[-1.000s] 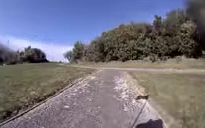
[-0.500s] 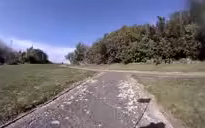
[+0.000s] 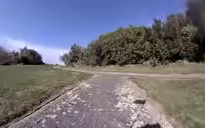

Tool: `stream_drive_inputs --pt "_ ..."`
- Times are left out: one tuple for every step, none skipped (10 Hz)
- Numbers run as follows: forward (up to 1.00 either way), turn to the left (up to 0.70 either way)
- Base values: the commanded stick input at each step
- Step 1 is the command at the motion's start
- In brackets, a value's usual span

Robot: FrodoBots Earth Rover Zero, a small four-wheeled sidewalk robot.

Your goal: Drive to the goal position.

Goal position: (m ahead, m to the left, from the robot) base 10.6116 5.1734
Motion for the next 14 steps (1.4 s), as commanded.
stream_drive_inputs --pt "0.70 0.00" --pt "0.70 0.00" --pt "0.70 0.00" --pt "0.70 0.00" --pt "0.70 0.00" --pt "0.70 0.00" --pt "0.70 0.00" --pt "0.70 0.00" --pt "0.70 0.00" --pt "0.70 0.00" --pt "0.70 0.00" --pt "0.70 -0.14" --pt "0.70 -0.14" --pt "0.70 -0.14"
